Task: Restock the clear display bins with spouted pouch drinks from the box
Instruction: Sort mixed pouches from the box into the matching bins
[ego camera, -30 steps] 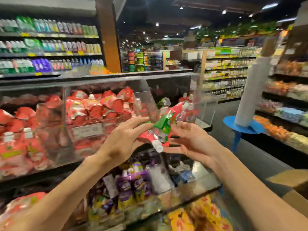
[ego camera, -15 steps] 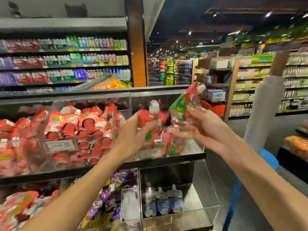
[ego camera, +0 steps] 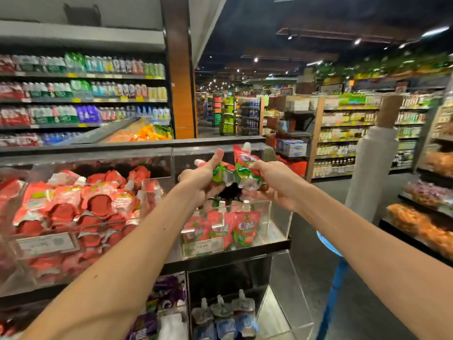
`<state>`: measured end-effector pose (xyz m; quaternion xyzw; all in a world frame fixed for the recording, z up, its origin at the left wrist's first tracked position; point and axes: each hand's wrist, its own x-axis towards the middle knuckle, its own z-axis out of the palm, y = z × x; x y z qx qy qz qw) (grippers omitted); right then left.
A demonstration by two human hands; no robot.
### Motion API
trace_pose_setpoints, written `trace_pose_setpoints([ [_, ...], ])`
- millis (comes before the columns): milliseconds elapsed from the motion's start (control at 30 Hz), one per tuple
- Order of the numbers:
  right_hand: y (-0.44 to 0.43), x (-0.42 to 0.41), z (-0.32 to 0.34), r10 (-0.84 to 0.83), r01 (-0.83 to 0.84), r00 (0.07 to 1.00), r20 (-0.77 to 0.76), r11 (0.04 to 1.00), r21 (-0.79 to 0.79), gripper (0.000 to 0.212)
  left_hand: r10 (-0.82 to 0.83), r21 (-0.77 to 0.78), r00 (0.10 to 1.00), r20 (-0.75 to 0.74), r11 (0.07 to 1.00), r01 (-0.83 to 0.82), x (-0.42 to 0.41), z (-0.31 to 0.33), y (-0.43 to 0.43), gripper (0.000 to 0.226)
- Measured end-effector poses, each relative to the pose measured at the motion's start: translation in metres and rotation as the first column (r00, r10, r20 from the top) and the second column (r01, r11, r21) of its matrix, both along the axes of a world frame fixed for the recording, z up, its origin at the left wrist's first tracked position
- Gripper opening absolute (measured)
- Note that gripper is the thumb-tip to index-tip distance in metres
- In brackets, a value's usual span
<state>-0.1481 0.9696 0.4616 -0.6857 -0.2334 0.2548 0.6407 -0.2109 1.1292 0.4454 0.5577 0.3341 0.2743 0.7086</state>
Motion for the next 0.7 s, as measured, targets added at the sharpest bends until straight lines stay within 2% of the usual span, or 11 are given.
trace_pose_setpoints([
  [33,0.001,0.004,0.002,0.000,0.001,1.000,0.025,1.000,-0.031,0.018,0.021,-0.003,1.000,0.004,1.000,-0.021,0.006,-0.002,-0.001,0.112],
  [100,0.006,0.015,0.006,0.006,0.005,0.994,0.107,0.995,-0.101,0.023,-0.007,-0.015,1.000,0.027,1.000,0.008,0.017,-0.005,0.000,0.094],
  [200,0.015,0.040,0.014,0.042,0.064,0.932,0.359,0.958,-0.278,0.031,-0.172,0.051,0.984,0.042,0.984,0.170,0.021,-0.004,-0.001,0.041],
  [267,0.019,0.055,0.017,0.123,0.101,0.852,0.509,0.915,-0.391,0.032,-0.192,0.154,0.980,-0.046,0.968,0.197,0.021,-0.003,0.001,0.017],
  [333,0.024,0.071,0.019,0.179,0.160,0.753,0.633,0.884,-0.439,0.030,-0.115,0.285,0.984,-0.134,0.947,0.150,0.024,-0.002,0.004,0.013],
  [367,0.027,0.077,0.020,0.199,0.211,0.685,0.701,0.867,-0.453,0.027,-0.050,0.356,0.985,-0.164,0.928,0.106,0.026,-0.001,0.006,0.020],
  [467,0.040,0.090,0.018,0.266,0.335,0.487,0.832,0.822,-0.460,0.021,0.120,0.532,0.958,-0.260,0.846,0.038,0.036,-0.002,0.018,0.070],
  [500,0.045,0.094,0.015,0.293,0.348,0.444,0.847,0.815,-0.464,0.018,0.148,0.565,0.953,-0.265,0.825,0.028,0.040,-0.002,0.022,0.070],
  [600,0.064,0.104,0.005,0.341,0.380,0.347,0.874,0.801,-0.464,0.002,0.133,0.645,0.954,-0.269,0.760,0.076,0.055,-0.007,0.031,0.030],
  [633,0.068,0.106,0.002,0.346,0.387,0.333,0.877,0.798,-0.462,0.005,0.116,0.677,0.951,-0.288,0.727,0.117,0.060,-0.009,0.031,0.022],
  [700,0.076,0.104,0.000,0.344,0.386,0.312,0.885,0.805,-0.449,0.013,0.108,0.728,0.933,-0.342,0.659,0.190,0.069,-0.011,0.029,0.021],
])
